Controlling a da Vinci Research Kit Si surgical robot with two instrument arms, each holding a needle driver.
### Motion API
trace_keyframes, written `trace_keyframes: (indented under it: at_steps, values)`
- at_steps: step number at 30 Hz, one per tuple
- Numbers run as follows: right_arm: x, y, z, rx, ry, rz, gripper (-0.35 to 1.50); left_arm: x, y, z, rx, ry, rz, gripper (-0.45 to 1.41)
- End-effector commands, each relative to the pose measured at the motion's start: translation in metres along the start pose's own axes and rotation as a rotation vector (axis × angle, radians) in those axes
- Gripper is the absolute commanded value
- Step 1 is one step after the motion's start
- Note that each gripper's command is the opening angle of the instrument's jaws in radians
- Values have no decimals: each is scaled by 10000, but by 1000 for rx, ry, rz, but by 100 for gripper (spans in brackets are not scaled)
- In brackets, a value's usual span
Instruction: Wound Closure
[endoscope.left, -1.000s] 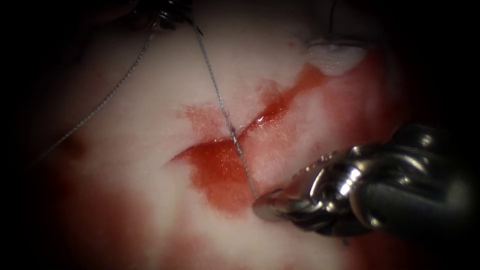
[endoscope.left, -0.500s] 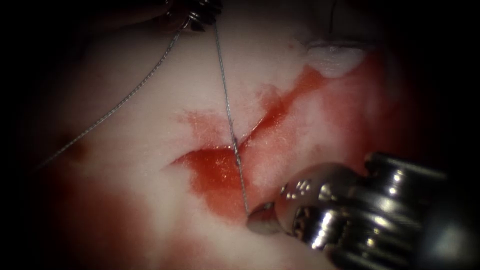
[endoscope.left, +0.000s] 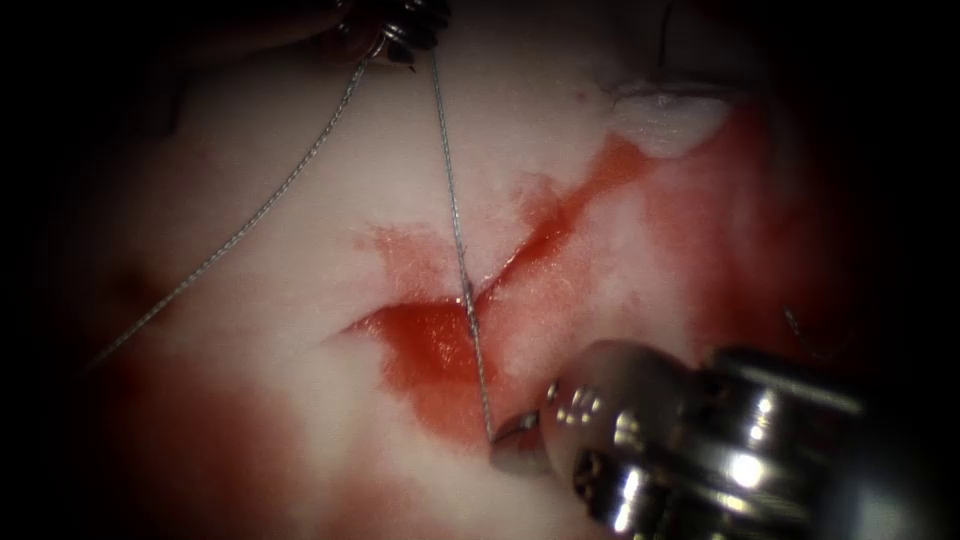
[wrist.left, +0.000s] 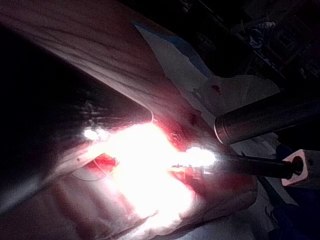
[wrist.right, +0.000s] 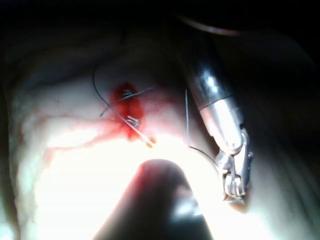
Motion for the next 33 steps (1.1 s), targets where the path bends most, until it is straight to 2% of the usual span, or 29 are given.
trace_keyframes:
  at_steps: [1, 17, 33]
  values:
    - [13, 1, -5, -2, 5, -5, -35, -14, 0, -1, -2, -8, -5, -45]
    - [7, -7, 8, -6, -21, -60, -35, -20, 3, -3, -19, -20, -12, -45]
    - [5, -9, 10, -1, -30, -53, -35, -23, 1, -3, -27, -17, -18, -45]
